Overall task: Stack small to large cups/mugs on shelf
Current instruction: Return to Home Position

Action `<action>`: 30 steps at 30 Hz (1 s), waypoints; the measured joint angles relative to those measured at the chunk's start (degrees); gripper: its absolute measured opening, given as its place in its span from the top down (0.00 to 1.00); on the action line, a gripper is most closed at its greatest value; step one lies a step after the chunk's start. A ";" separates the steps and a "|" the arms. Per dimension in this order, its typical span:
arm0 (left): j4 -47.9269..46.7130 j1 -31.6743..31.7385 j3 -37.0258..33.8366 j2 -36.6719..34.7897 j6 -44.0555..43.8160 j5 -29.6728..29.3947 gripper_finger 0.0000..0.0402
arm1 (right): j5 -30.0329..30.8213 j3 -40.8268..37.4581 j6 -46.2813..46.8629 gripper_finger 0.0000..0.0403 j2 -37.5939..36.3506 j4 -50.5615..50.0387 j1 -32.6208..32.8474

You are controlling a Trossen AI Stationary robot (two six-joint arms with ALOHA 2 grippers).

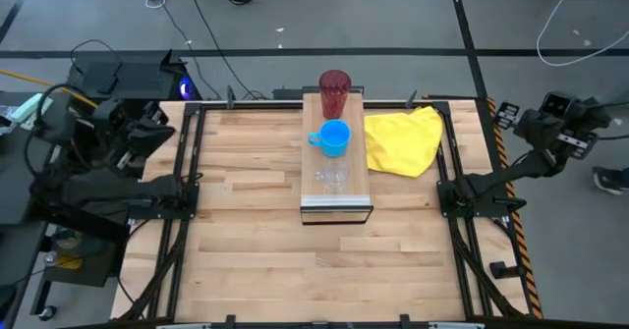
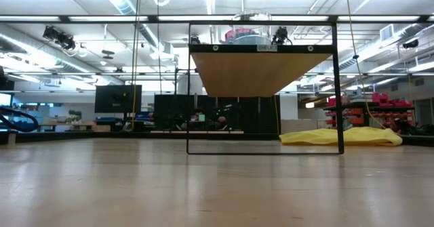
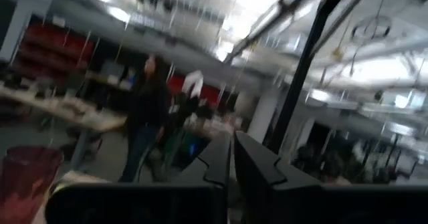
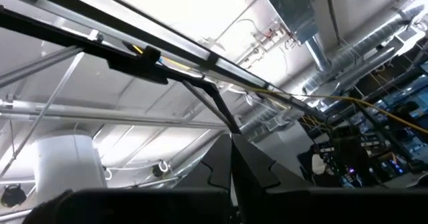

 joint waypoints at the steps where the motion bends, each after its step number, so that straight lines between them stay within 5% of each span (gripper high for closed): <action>1: 2.17 0.00 -2.06 -1.80 -0.54 -0.39 0.93 | 0.36 -0.85 0.31 0.96 -0.86 0.16 0.00; 10: 10.51 0.00 -15.97 -15.44 -3.67 -1.59 0.93 | 0.06 -4.57 1.10 0.96 -1.11 1.93 0.00; 16: 13.73 0.00 -21.79 -22.25 -4.35 -1.96 0.91 | -2.72 -11.17 1.12 0.96 -1.11 13.29 0.00; 30: 19.30 -0.02 -31.89 -22.48 -9.16 -1.62 0.94 | -4.61 -25.48 3.10 0.96 -1.15 30.36 0.02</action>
